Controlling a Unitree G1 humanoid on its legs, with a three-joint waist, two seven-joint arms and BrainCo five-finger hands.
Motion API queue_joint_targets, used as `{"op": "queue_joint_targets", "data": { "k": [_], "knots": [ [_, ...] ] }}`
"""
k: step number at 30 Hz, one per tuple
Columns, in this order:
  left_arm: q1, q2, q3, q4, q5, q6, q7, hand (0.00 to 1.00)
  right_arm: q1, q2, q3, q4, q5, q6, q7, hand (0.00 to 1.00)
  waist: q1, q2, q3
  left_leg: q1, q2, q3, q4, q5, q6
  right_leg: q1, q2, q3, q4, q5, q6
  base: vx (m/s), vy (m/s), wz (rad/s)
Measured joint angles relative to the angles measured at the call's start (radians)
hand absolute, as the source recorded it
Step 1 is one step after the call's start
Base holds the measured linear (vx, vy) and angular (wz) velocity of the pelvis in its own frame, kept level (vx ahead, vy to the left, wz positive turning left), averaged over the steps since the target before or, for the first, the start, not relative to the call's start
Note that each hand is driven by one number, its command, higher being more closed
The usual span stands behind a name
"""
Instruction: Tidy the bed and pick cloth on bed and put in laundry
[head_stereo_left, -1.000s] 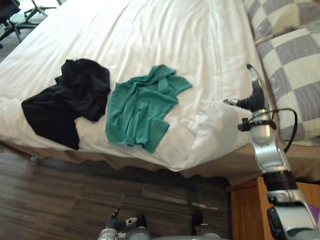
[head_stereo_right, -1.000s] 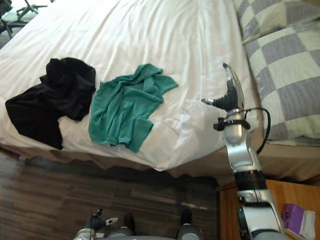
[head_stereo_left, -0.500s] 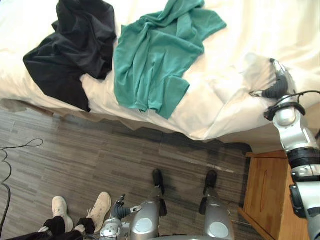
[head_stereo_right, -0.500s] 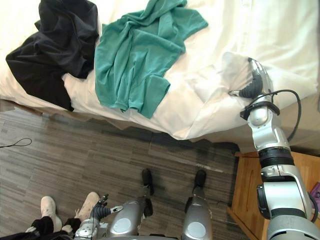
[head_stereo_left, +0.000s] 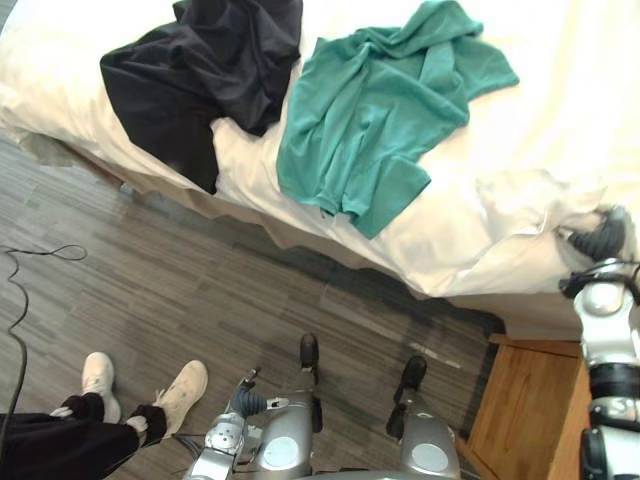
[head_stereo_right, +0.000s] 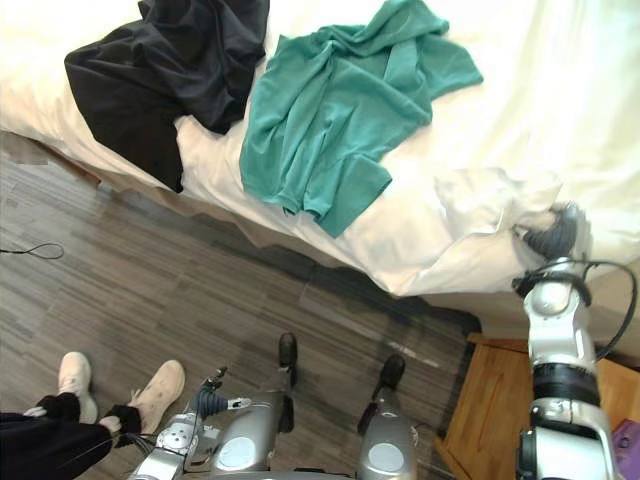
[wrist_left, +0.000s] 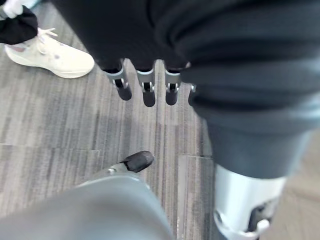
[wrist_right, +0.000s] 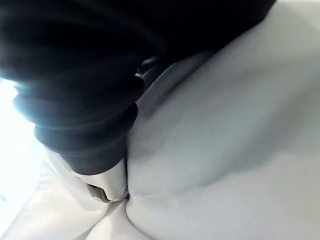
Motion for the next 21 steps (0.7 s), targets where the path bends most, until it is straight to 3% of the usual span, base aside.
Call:
{"op": "queue_joint_targets", "data": {
  "k": [1, 2, 8, 10, 12, 14, 21],
  "knots": [
    [-0.004, 0.000, 0.000, 0.002, 0.007, 0.005, 0.000, 0.00, 0.038, 0.034, -0.015, -0.019, 0.000, 0.002, -0.006, 1.00, 0.000, -0.017, -0.015, 0.009, 0.001, 0.007, 0.000, 0.000, 0.000, 0.004, 0.001, 0.007, -0.001, -0.002, -0.002, 0.05, -0.001, -0.19],
    [-0.006, -0.001, 0.002, 0.018, 0.008, 0.008, 0.001, 0.00, 0.075, 0.074, -0.033, -0.035, 0.000, 0.002, -0.009, 0.00, -0.001, -0.035, -0.034, 0.018, 0.002, 0.020, 0.000, -0.002, 0.000, 0.005, 0.002, 0.023, -0.001, -0.002, -0.002, 0.04, 0.003, -0.23],
    [-0.010, -0.012, 0.013, 0.101, 0.028, 0.020, 0.014, 0.00, 0.246, 0.222, -0.109, -0.046, 0.021, 0.022, -0.028, 0.00, -0.018, -0.052, -0.111, 0.091, 0.013, 0.089, -0.006, -0.028, 0.002, 0.035, 0.009, 0.096, -0.001, -0.013, 0.010, -0.02, 0.027, -0.34],
    [-0.010, -0.015, 0.042, 0.132, 0.029, 0.031, 0.016, 0.00, 0.277, 0.284, -0.108, -0.018, 0.101, 0.010, -0.031, 0.00, -0.028, -0.054, -0.130, 0.118, 0.023, 0.134, -0.007, -0.042, -0.004, 0.034, 0.019, 0.147, -0.003, -0.017, 0.005, -0.04, 0.015, -0.66],
    [-0.009, -0.018, 0.080, 0.167, 0.027, 0.051, 0.016, 0.00, 0.277, 0.331, -0.077, -0.015, 0.222, -0.032, 0.000, 0.00, -0.027, -0.052, -0.147, 0.158, 0.037, 0.197, -0.007, -0.057, -0.012, 0.035, 0.041, 0.230, -0.013, -0.017, 0.005, -0.03, -0.005, -0.83],
    [-0.002, -0.019, 0.119, 0.196, 0.023, 0.056, 0.014, 0.00, 0.268, 0.356, -0.057, 0.004, 0.294, -0.051, 0.038, 0.00, -0.025, -0.054, -0.164, 0.182, 0.049, 0.236, -0.007, -0.067, -0.018, 0.039, 0.055, 0.268, -0.022, -0.016, 0.005, 0.00, -0.024, -0.66],
    [0.022, -0.024, 0.206, 0.236, -0.010, 0.080, 0.011, 0.00, 0.238, 0.379, -0.069, 0.153, 0.437, -0.048, 0.127, 0.00, -0.029, -0.070, -0.188, 0.245, 0.067, 0.296, -0.006, -0.092, -0.038, 0.087, 0.081, 0.317, -0.069, 0.009, -0.014, 0.07, -0.040, -0.26]
  ]
}}
